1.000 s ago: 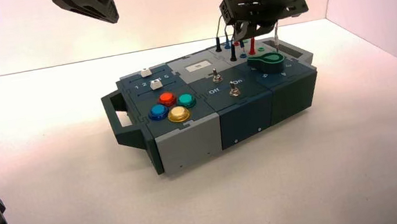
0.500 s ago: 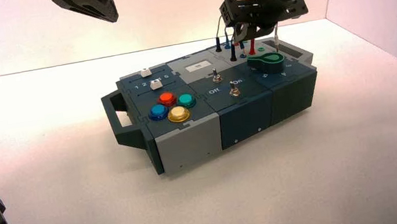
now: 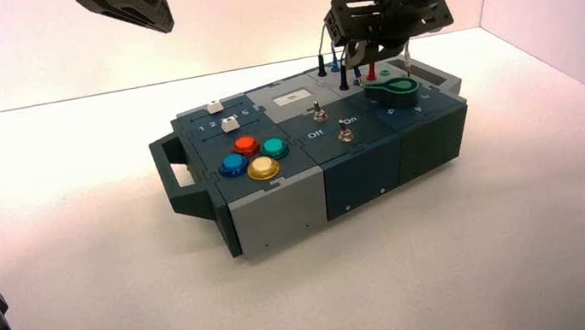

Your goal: Insert the blue wire.

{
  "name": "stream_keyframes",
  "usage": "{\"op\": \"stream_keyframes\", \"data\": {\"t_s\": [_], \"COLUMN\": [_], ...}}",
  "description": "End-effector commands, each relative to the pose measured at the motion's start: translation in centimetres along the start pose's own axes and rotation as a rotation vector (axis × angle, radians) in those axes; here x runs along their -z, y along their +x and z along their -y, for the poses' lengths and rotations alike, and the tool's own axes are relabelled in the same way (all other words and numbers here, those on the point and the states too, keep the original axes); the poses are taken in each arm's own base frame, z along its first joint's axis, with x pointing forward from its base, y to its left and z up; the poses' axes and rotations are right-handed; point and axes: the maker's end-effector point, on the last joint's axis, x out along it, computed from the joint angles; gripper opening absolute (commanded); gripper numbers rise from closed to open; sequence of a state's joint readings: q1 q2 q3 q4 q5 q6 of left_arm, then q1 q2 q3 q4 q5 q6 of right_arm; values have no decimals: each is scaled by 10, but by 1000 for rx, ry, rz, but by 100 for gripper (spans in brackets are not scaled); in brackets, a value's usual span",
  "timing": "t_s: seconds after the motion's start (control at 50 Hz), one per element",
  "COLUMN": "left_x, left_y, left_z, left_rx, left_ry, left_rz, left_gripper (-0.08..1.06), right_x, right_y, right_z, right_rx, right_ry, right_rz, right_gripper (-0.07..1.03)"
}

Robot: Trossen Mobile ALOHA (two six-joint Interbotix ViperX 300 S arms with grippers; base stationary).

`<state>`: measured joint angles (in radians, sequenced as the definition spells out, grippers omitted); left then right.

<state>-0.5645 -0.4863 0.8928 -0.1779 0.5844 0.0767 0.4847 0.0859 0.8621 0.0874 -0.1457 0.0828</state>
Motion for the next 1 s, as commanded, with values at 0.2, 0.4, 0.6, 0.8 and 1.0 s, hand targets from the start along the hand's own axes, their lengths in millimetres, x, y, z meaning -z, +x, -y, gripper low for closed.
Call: {"op": "stream_keyframes", "data": {"t_s": [0.2, 0.4, 0.6, 0.8, 1.0], "left_x": [-7, -7, -6, -5, -4], "left_y": [-5, -5, -5, -4, -3], "left_z": [-2, -4, -5, -6, -6], "left_rx": [-5, -9, -11, -12, -13], "left_ry": [1, 0, 2, 2, 0], "left_rz": [29, 28, 27, 21, 19], "left_gripper": [-3, -3, -3, -3, -3], "right_x": [-22, -24, -25, -25, -24], "right_y": [0, 1, 0, 1, 3], "right_z": [-5, -5, -2, 3, 3], "right_rx": [-11, -11, -6, 3, 3], "right_ry": [-9, -9, -7, -8, -8], "right_rz": [56, 60, 66, 69, 67], "right_gripper": [-2, -2, -2, -2, -2]}}
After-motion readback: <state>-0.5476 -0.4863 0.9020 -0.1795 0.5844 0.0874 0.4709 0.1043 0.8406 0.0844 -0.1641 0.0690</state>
